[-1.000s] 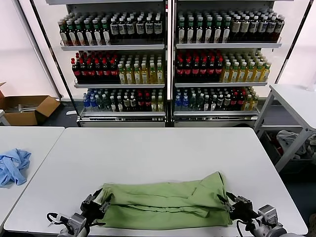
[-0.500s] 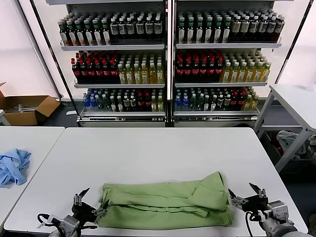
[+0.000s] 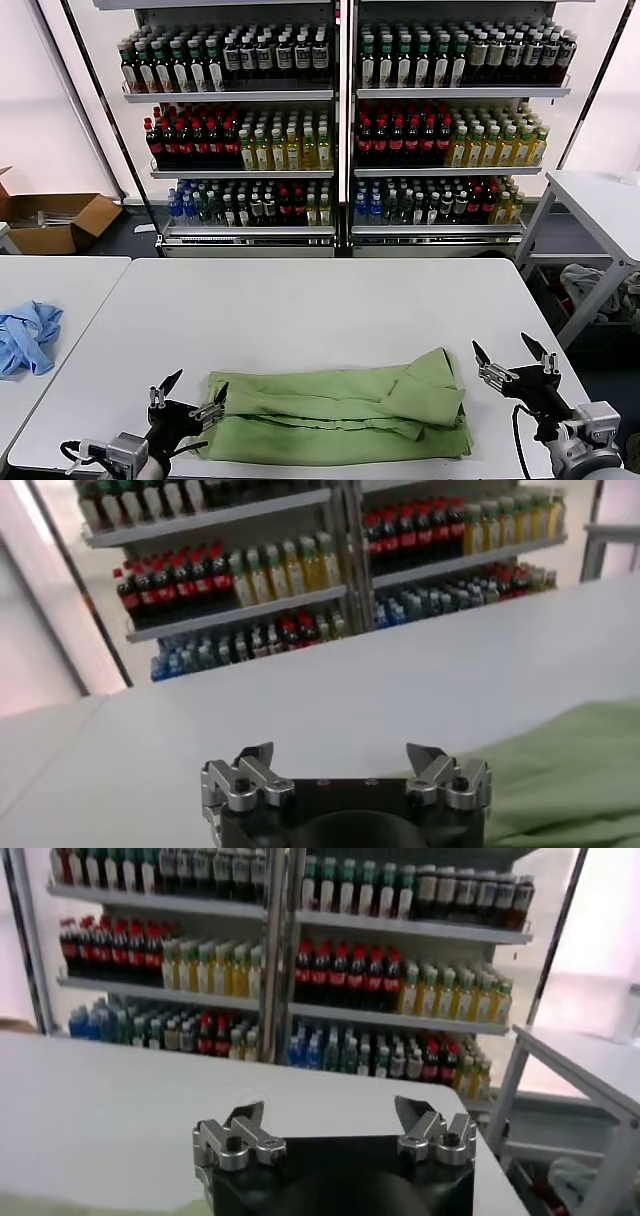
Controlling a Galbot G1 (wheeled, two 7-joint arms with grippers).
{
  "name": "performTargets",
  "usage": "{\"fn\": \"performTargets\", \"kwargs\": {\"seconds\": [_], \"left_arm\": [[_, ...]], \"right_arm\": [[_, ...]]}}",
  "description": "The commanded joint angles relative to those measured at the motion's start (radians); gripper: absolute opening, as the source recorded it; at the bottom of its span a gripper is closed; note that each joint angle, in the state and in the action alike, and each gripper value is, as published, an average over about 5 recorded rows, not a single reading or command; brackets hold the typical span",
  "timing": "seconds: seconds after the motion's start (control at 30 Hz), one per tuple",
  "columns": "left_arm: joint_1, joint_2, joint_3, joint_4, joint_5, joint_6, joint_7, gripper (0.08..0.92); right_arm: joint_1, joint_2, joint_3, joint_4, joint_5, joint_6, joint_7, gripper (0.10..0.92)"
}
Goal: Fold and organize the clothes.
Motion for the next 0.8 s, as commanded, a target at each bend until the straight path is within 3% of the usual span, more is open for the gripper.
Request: {"fn": "performTargets", "kwargs": {"seconds": [0.03,0.4,0.8], "left_arm": [[0.017,-0.154,0.093,0.064,-0.017,-0.133,-0.033,0.823],[-0.068,-0.193,0.138,0.174,-0.052,-0.137,-0.031,0.823],[-0.101,-0.202,0.145,0.238,-0.079,-0.159,-0.014,0.823]], "right_arm": [[-0.136,0.095,-0.085,-0.043,-0.141,0.346,0.011,0.823],[-0.160,0.114,-0.081,-0.059,-0.176,0.385,0.013,0.823],[-0.107,0.104,-0.058,-0.133,-0.098,0.411,0.000,0.823]]}}
